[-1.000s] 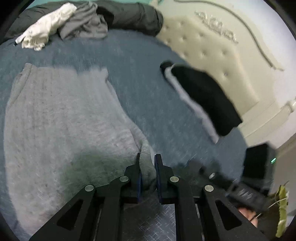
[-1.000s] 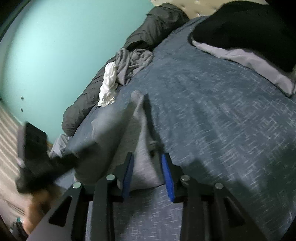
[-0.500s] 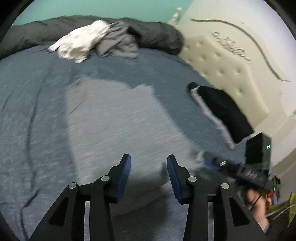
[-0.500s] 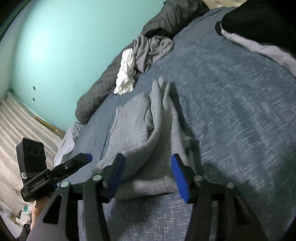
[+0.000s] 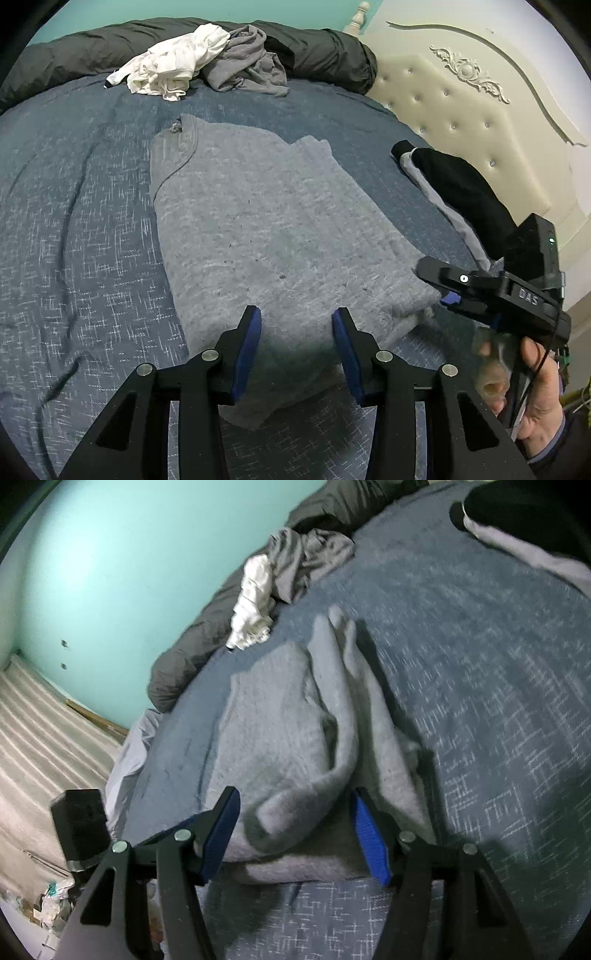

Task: Fold clothes

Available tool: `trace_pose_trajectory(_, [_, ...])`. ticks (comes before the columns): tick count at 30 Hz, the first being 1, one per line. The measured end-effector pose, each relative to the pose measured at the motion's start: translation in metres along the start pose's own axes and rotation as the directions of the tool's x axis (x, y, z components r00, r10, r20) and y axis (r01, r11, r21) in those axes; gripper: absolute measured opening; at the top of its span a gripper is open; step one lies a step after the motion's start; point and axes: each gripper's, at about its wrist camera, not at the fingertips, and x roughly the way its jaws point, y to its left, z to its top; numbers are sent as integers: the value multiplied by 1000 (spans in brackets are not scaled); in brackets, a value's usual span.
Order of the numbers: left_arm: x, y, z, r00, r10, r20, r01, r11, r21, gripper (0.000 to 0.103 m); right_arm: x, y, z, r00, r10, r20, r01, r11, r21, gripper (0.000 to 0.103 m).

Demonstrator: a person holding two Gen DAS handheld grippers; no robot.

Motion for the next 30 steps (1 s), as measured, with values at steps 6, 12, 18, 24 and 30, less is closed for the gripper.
trace_pose_trajectory(6, [5, -9, -5, 1000, 21, -17, -20, 999, 44, 44, 10, -3, -3, 1000, -22, -20, 22, 1000, -8, 32])
trace_pose_trajectory(12, [5, -19, -7, 999, 12, -33, -10, 997, 79, 45, -18, 7, 1, 998, -19, 63, 22, 999, -38, 6])
trace_pose_trajectory(18, [10, -26, -10, 998, 24, -54, -18, 994, 107, 45, -33, 2, -3, 994, -72, 88, 76, 996, -52, 6])
trace_pose_trajectory(24, [11, -24, -11, 998, 35, -56, -29, 993, 111, 45, -19, -16, -8, 995, -89, 40, 89, 996, -15, 7])
trace_pose_trajectory(30, [2, -18, -6, 999, 25, -33, -22, 995, 100, 45, -17, -30, -5, 993, -111, 32, 110, 994, 30, 28])
